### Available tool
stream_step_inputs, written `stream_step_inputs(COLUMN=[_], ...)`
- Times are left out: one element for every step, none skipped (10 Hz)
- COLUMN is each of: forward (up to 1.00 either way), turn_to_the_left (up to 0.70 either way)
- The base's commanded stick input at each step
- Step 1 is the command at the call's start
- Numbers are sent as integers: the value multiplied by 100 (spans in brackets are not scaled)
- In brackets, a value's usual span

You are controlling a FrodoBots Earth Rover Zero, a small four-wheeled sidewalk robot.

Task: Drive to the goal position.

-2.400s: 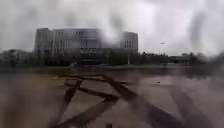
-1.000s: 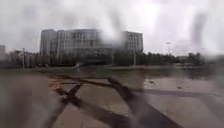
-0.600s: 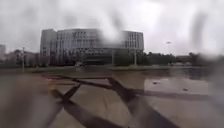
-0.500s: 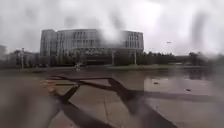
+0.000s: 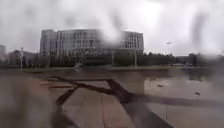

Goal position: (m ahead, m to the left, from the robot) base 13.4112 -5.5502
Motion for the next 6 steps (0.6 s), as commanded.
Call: stream_step_inputs(forward=[70, 70, 70, 70, 70, 70], turn_to_the_left=[12, 26, 35, 35, 35, 35])
